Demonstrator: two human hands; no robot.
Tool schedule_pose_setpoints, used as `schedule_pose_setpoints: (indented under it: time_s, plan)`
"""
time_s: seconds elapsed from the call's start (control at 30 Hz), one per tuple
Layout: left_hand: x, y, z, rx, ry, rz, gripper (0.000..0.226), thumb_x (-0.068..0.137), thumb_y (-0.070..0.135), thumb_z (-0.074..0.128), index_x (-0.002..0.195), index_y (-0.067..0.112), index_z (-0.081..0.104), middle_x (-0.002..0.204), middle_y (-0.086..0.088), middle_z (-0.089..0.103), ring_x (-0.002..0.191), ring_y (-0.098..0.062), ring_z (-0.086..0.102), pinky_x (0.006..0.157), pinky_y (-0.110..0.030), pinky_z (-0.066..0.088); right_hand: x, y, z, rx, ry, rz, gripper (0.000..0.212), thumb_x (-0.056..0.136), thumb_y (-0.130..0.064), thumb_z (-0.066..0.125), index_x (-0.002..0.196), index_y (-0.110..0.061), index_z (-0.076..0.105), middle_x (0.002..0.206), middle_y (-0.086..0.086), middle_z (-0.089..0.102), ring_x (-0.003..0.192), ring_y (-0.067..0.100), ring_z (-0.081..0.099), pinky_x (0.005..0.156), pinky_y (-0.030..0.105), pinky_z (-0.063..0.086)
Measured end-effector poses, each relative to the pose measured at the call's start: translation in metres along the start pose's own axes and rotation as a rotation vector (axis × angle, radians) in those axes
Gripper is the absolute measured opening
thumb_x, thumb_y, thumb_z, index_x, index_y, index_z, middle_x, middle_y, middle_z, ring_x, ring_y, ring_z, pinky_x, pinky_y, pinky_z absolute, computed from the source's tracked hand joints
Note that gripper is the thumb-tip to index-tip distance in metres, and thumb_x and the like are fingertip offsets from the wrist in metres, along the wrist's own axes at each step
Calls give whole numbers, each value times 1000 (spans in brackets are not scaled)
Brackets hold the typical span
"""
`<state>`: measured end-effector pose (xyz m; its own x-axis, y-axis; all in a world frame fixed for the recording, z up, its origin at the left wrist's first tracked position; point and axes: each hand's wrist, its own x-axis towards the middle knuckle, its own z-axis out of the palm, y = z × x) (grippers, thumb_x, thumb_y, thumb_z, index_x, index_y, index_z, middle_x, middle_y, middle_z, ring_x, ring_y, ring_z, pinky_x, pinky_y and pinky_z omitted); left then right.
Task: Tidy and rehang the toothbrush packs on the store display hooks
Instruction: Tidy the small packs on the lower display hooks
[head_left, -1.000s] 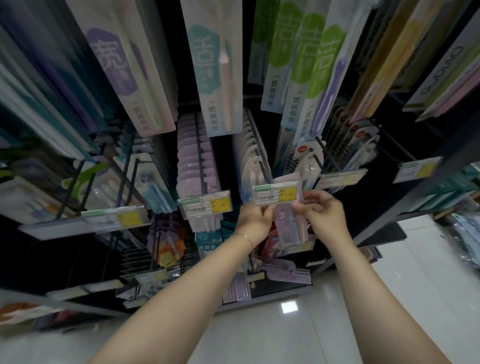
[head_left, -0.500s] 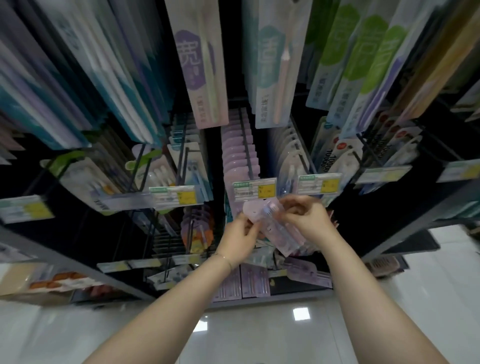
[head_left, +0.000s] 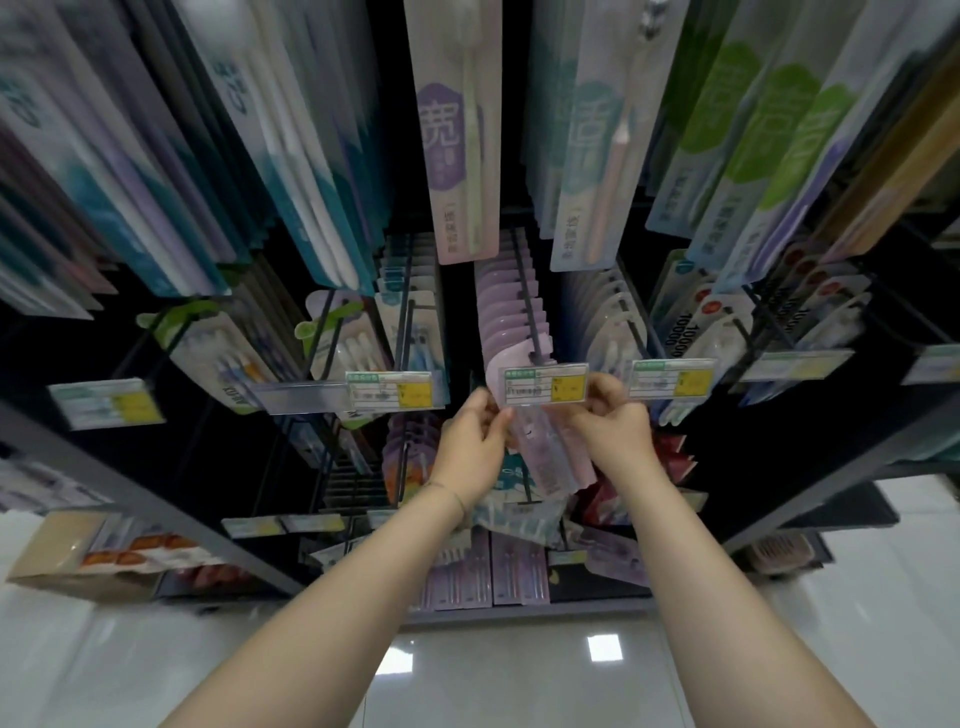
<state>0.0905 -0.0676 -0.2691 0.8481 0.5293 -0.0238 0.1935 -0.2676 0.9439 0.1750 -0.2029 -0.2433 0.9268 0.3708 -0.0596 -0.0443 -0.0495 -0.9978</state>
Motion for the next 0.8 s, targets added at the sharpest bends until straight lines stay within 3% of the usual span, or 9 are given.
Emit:
schedule_pose_setpoints:
  time_s: [0.13, 0.27, 0.33, 0.47, 0.57, 0.67, 0.8]
  plan:
    - [4, 3, 3, 36, -14, -5, 17, 98, 22, 51, 110, 30, 59, 103, 0, 70, 94, -17, 66, 88, -44, 55, 2, 6, -2, -1, 15, -6, 28, 81, 7, 65, 84, -21, 63, 83, -2, 69, 82, 17, 64, 79, 36, 55]
    - [1, 5, 4, 64, 30, -42, 15, 97, 26, 52, 110, 20, 58, 97, -1, 68, 91, -17, 65, 83, -34, 54, 4, 15, 3, -34, 20, 38, 20, 79, -8, 74, 94, -17, 64, 93, 7, 71, 89, 28, 66, 82, 43, 55]
    - [0, 6, 4, 85, 69, -77, 17, 97, 26, 54, 106, 12, 55, 93, -4, 66, 88, -19, 64, 77, -30, 52, 5, 19, 6, -54, 16, 33, 23, 78, -13, 75, 99, -16, 65, 97, 7, 71, 93, 28, 66, 82, 42, 56]
    - [-3, 4, 1, 110, 101, -170, 24, 94, 28, 57, 105, 8, 49, 92, -7, 62, 87, -22, 61, 77, -34, 50, 4, 24, 2, -83, 9, 36, 29, 77, -23, 78, 102, -15, 66, 102, 3, 70, 94, 22, 66, 82, 35, 56]
    - [-5, -5, -2, 186, 93, -218, 20, 93, 26, 58, 101, 9, 52, 83, -3, 57, 81, -20, 57, 73, -31, 46, 2, 26, -7, -146, 40, 40, 21, 80, -20, 76, 97, -17, 64, 98, 0, 66, 90, 18, 64, 77, 26, 52]
    - [-6, -13, -4, 265, 9, -236, 9, 94, 20, 56, 92, 11, 55, 76, 0, 56, 79, -19, 56, 65, -25, 41, 4, 27, -17, -202, 64, 52, 12, 85, -16, 71, 95, -17, 64, 92, 0, 66, 90, 20, 64, 79, 27, 52]
    - [-12, -7, 3, 369, -245, -203, 10, 94, 19, 53, 85, 16, 55, 73, 4, 53, 75, -15, 53, 62, -22, 37, 6, 30, -28, -328, 86, 31, 9, 88, -16, 65, 97, -17, 65, 92, 0, 66, 88, 18, 64, 87, 35, 53]
